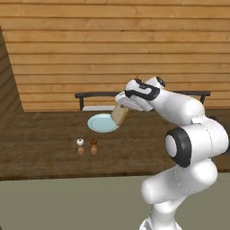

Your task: Start the toaster. Once the lever pops up, take the bread to the plate on the dining counter.

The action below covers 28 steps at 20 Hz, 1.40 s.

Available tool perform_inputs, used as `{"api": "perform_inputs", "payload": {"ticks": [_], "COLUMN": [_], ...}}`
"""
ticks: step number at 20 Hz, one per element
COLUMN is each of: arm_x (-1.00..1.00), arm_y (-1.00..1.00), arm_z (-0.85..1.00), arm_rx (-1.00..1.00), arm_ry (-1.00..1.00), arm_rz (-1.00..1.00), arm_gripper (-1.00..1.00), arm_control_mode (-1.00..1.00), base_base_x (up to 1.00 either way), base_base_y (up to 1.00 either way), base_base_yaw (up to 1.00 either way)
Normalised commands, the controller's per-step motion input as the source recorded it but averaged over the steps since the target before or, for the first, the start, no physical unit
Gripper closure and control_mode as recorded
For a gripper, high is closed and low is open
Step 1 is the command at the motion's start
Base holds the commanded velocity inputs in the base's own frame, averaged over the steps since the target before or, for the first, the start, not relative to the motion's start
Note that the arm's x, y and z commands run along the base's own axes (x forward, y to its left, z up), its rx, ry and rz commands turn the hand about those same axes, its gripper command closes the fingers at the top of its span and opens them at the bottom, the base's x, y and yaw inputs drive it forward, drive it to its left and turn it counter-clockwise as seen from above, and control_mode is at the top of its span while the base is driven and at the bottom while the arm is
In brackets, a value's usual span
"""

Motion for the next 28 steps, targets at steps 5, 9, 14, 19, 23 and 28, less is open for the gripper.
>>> {"api": "perform_inputs", "payload": {"ticks": [5, 9, 14, 19, 23, 28], "arm_x": [0.86, 0.91, 0.56, 0.34, 0.23, 0.09], "arm_y": [0.28, 0.26, 0.28, 0.30, 0.05, 0.00], "arm_z": [-0.20, -0.25, -0.33, -0.40, -0.20, -0.32], "arm_rx": [-0.01, -0.01, -0.04, -0.06, -0.03, -0.04], "arm_ry": [0.03, 0.01, 0.00, 0.00, 0.00, 0.00], "arm_rz": [0.06, 0.06, 0.05, 0.02, 0.03, 0.02], "arm_gripper": [1.00, 1.00, 1.00, 1.00, 1.00, 1.00], "arm_control_mode": [-1.00, -1.00, -1.00, -1.00, -1.00, -1.00], "base_base_x": [0.00, 0.00, 0.00, 0.00, 0.00, 0.00], "base_base_y": [0.00, 0.00, 0.00, 0.00, 0.00, 0.00], "base_base_yaw": [0.00, 0.00, 0.00, 0.00, 0.00, 0.00]}}
